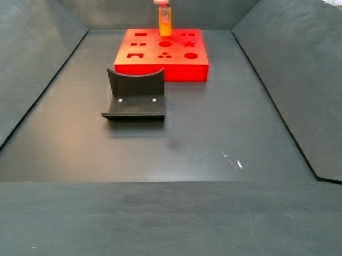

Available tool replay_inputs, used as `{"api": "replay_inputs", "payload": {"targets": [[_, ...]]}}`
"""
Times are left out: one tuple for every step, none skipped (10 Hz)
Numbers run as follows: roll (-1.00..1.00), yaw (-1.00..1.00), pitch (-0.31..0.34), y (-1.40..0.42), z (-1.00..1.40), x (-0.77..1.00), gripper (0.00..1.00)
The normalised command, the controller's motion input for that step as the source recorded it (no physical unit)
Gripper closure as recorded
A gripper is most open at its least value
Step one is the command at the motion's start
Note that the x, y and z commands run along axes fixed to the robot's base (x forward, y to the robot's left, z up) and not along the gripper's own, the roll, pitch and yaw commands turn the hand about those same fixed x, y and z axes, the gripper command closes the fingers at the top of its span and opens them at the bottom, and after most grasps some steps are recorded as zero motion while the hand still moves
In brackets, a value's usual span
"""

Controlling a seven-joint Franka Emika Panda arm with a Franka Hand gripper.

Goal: Insert the oval object.

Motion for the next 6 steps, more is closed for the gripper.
{"api": "replay_inputs", "payload": {"targets": [[0.06,-0.09,0.000,-0.03,-0.45,0.00,1.00],[0.04,-0.08,-0.013,-0.01,-0.55,-0.02,1.00],[0.04,-0.07,-0.014,0.00,-0.59,-0.06,1.00],[0.03,-0.08,0.000,0.00,-0.64,-0.09,1.00],[0.04,-0.09,0.000,0.00,-0.61,-0.10,1.00],[-0.01,0.00,0.013,0.00,0.00,0.10,1.00]]}}
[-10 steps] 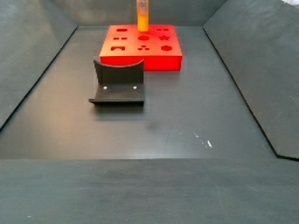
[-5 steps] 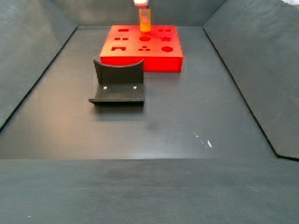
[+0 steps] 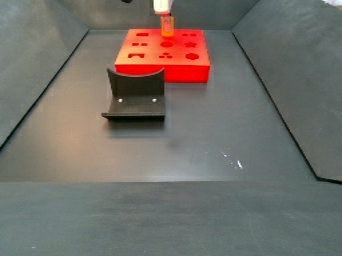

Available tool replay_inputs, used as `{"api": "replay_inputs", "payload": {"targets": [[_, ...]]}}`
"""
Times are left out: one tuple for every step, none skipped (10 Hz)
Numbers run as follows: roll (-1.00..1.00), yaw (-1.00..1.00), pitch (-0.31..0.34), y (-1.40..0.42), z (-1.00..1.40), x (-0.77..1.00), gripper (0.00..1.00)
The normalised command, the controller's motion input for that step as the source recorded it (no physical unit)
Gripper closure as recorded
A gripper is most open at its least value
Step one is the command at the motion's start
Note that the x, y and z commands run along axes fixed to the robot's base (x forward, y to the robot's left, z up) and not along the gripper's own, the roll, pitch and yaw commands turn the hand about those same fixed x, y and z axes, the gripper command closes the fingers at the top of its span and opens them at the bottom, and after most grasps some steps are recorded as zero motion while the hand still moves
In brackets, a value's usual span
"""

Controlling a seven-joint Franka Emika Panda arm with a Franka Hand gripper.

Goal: Insert the oval object.

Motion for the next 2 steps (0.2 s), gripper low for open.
{"api": "replay_inputs", "payload": {"targets": [[0.00,0.00,-0.010,0.00,0.00,0.00,1.00],[0.00,0.00,0.000,0.00,0.00,0.00,1.00]]}}
